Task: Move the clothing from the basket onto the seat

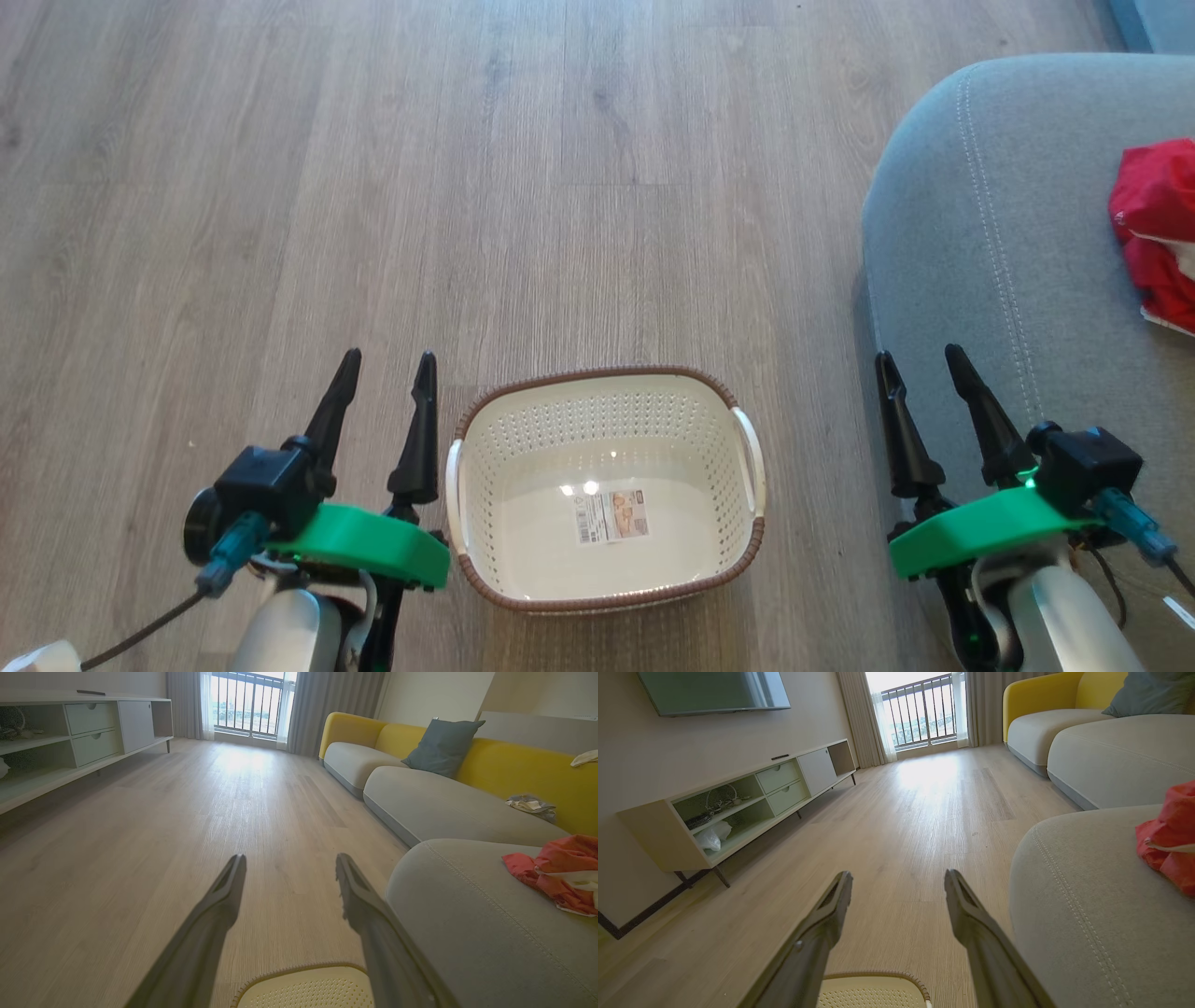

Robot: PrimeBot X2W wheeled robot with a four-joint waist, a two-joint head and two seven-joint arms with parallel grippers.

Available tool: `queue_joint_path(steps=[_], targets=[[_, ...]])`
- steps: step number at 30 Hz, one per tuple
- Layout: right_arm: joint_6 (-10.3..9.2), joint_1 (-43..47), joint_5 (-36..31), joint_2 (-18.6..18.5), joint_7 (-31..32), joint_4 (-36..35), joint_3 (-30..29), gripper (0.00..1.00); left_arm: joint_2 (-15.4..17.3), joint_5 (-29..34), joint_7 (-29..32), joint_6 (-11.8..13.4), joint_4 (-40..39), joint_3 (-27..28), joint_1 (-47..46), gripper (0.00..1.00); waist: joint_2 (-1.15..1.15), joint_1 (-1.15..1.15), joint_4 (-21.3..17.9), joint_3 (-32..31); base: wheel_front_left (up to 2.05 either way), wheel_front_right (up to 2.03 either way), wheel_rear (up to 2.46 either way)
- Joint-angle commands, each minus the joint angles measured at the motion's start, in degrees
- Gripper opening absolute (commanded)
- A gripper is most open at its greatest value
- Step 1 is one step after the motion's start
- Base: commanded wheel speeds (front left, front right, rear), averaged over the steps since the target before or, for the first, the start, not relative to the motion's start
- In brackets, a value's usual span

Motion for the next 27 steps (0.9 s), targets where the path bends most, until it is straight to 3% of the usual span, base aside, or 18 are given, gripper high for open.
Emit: queue_joint_path(steps=[1,11,12,27], targets=[[-0.01,-2.0,0.3,-0.4,-0.4,-1.6,0.8,1.00,0.0,-0.4,-0.3,-0.6,-1.5,2.2,-1.3,1.00,0.00,0.00,-0.1,0.1,0.00,0.00,0.00],[-0.01,-2.4,0.6,-0.8,-0.4,-1.1,1.1,1.00,0.0,-0.7,-0.3,-0.9,-1.1,2.2,-1.5,1.00,0.00,0.00,-0.2,0.1,0.00,0.00,0.00],[0.00,-0.1,0.4,-0.2,0.0,0.6,0.0,0.00,0.0,-0.4,0.0,-0.9,0.7,0.1,0.0,0.00,0.00,0.00,-0.3,0.1,0.00,0.00,0.00],[0.00,0.8,6.8,0.0,1.5,3.4,-0.2,0.00,0.4,-7.2,1.4,-1.5,4.1,0.8,0.9,0.00,0.00,0.00,-0.5,-0.3,0.00,0.00,0.00]])
